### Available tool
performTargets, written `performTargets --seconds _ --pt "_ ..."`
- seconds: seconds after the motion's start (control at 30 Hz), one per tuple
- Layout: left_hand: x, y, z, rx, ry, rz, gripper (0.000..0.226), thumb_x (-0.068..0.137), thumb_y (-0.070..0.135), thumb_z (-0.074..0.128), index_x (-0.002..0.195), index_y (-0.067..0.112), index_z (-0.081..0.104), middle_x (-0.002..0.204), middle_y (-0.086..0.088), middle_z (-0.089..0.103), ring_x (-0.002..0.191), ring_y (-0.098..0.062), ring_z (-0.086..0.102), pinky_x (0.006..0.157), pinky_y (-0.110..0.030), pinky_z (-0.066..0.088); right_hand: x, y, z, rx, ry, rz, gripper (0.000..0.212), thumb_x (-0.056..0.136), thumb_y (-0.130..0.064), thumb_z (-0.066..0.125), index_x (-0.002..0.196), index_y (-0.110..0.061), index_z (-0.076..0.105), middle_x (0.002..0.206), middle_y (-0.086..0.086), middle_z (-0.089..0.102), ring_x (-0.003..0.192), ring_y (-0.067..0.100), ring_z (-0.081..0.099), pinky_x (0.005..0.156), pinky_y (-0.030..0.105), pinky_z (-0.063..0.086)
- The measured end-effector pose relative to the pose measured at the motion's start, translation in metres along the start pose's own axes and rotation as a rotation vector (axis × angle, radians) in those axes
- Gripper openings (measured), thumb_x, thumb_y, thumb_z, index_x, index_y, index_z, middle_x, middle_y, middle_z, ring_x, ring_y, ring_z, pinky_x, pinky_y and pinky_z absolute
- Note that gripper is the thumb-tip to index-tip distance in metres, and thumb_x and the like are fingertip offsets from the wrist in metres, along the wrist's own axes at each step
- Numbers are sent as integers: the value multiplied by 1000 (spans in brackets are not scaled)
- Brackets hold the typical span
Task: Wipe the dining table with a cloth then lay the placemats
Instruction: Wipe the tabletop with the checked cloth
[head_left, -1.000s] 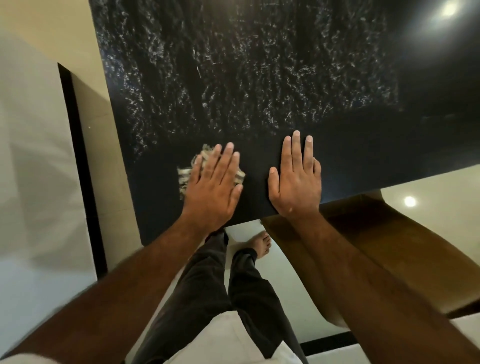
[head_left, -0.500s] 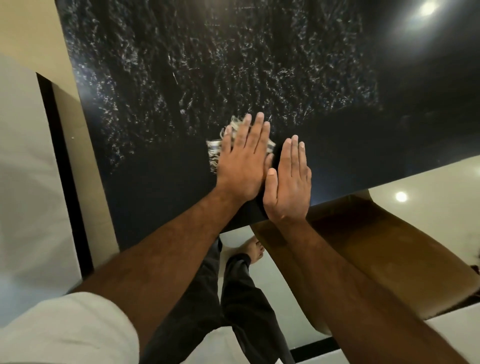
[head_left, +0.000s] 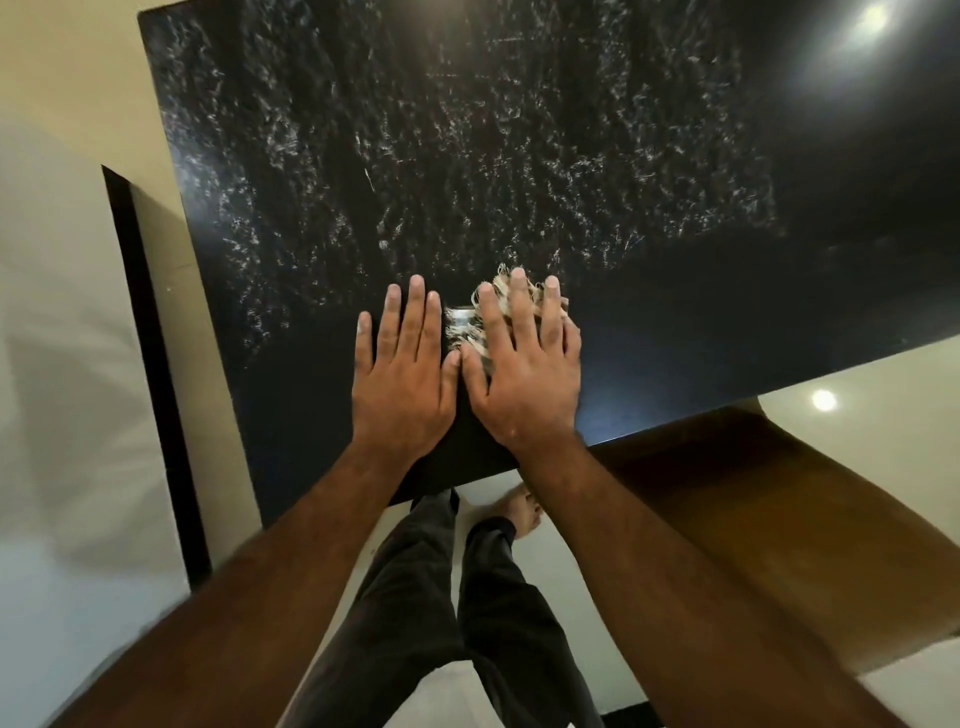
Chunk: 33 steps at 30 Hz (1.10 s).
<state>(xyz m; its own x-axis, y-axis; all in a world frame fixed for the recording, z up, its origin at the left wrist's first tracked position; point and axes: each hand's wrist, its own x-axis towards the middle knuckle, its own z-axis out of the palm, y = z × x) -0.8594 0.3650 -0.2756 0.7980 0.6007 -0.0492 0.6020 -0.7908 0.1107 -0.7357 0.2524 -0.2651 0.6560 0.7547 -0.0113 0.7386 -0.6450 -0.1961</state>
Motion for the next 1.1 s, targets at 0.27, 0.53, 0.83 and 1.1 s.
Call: performTargets --seconds 0.27,0.53,0.83,1.1 --pt "39 16 2 -7 29 105 75 117 52 21 178 10 9 188 -8 -5 174 -31 -5 137 -64 11 -3 68 -8 -115 97 236 72 114 -61 33 178 -28 26 187 9 18 172 42 16 127 62 33" --pt "86 38 2 6 47 90 74 116 47 25 178 9 10 188 -11 -1 174 -33 -2 136 -65 12 82 50 1 -112 132 123 66 115 -57 32 174 -27 40 184 11 28 169 45 26 126 61 33" --pt "99 41 3 -7 28 72 75 115 48 27 178 11 9 188 -7 -5 174 -33 -5 137 -66 10 31 120 -16 -144 122 253 67 114 -61 33 176 -37 30 187 5 18 171 41 17 125 59 33" --pt "129 52 11 11 76 122 76 116 49 28 178 10 10 188 -8 -3 174 -34 -4 137 -65 11 108 111 -16 -122 168 371 65 115 -56 31 174 -31 37 184 11 27 168 47 24 127 62 33"
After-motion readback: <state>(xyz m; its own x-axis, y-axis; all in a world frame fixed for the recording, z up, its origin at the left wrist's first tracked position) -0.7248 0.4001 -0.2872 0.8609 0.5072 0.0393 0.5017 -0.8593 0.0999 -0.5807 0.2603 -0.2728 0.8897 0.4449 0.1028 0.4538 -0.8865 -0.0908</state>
